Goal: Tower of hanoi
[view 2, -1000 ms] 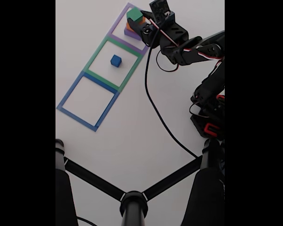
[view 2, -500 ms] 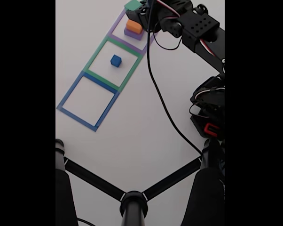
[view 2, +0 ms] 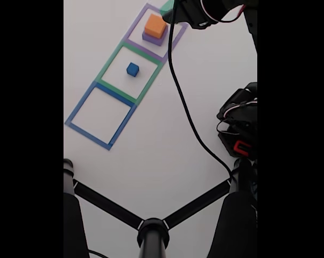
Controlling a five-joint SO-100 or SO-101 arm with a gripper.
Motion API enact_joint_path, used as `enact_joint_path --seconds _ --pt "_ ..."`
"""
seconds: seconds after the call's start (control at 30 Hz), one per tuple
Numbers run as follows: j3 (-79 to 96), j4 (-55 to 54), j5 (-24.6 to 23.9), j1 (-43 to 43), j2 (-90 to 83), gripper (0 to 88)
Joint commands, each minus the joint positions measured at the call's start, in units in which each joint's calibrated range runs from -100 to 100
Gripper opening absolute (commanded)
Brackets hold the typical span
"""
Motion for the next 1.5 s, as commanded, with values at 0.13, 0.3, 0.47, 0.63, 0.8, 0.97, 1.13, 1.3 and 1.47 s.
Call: enact_joint_path --seconds 0.13,0.3,0.47,0.63,0.8,0.97,1.13,1.3,1.47 --pt "-2.9 1.4 0.4 -7.7 -0.8 5.5" --pt "-1.0 1.1 0.4 -12.8 -1.5 5.5" --pt "5.6 -0.8 0.4 -17.6 -4.4 5.5" --pt "17.8 -7.0 0.4 -22.1 -8.0 5.5" --pt "36.2 -20.2 0.4 -26.2 -12.2 4.8" --pt "58.1 -43.8 0.4 -29.1 -14.0 4.6" --pt "76.6 -70.9 0.4 -30.5 -11.8 5.4" --pt "88.7 -100.6 0.4 -31.7 -2.0 5.6" --pt "91.9 -121.8 0.4 -32.4 11.6 5.5"
